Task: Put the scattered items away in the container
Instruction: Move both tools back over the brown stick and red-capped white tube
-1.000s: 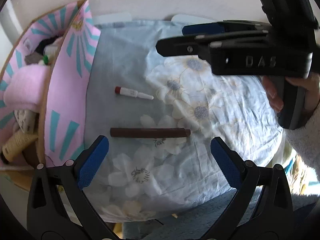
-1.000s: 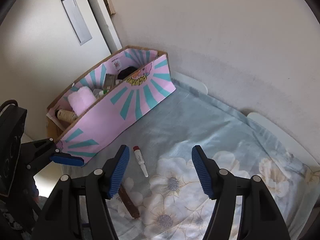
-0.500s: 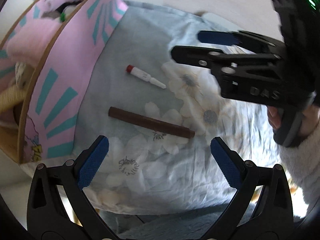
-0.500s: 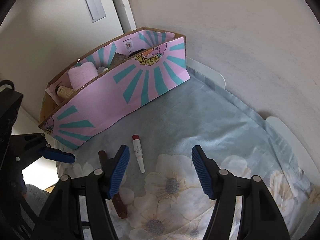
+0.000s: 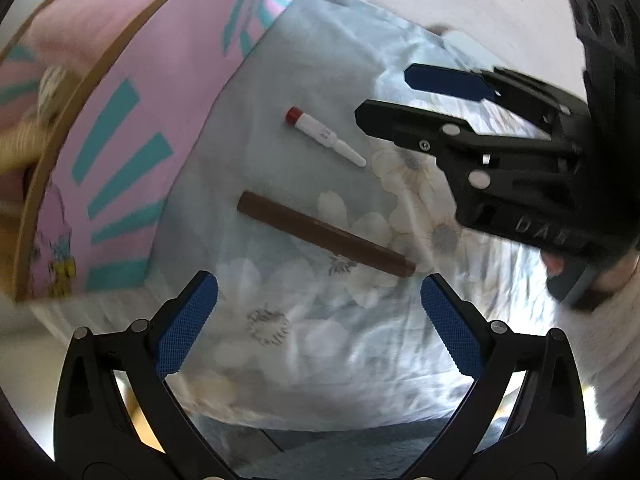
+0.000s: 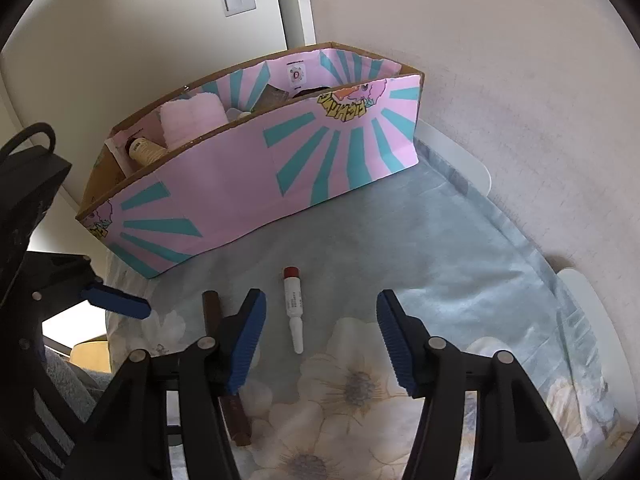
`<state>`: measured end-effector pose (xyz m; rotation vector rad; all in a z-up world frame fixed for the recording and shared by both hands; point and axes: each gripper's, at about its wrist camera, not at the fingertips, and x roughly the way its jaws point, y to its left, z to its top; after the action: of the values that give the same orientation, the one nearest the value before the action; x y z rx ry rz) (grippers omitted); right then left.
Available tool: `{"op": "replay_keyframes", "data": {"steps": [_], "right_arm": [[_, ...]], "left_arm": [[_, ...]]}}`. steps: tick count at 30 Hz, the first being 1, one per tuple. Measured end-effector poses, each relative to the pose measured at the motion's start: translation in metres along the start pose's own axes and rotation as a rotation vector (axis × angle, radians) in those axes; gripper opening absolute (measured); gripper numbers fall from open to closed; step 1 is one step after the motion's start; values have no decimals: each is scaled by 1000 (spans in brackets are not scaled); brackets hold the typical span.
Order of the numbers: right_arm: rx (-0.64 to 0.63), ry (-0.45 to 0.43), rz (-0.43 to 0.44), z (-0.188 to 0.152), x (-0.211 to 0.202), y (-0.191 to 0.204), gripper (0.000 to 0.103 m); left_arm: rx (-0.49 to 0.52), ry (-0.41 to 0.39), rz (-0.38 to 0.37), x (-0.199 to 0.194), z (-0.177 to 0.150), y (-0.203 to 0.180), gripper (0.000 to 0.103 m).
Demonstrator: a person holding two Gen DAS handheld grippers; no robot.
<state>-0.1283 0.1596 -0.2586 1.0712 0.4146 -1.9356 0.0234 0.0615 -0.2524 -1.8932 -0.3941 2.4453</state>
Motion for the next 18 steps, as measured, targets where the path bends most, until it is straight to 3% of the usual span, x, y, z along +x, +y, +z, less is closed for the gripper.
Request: {"op": "replay_keyframes", "data": {"steps": [3, 5, 9, 18], "right_arm": [[34, 0, 2, -4, -4, -9, 54], [54, -1, -1, -8, -7, -16, 54], [95, -12, -30, -15, -15, -25, 54], [192, -35, -70, -32, -31, -31, 54]], "left_arm": [[79, 30, -60, 0, -1, 1, 100], [170, 53, -19, 0, -1, -7, 92], [325, 46, 34, -5, -2, -29, 92], [529, 4, 88, 0, 28, -48, 92]]}}
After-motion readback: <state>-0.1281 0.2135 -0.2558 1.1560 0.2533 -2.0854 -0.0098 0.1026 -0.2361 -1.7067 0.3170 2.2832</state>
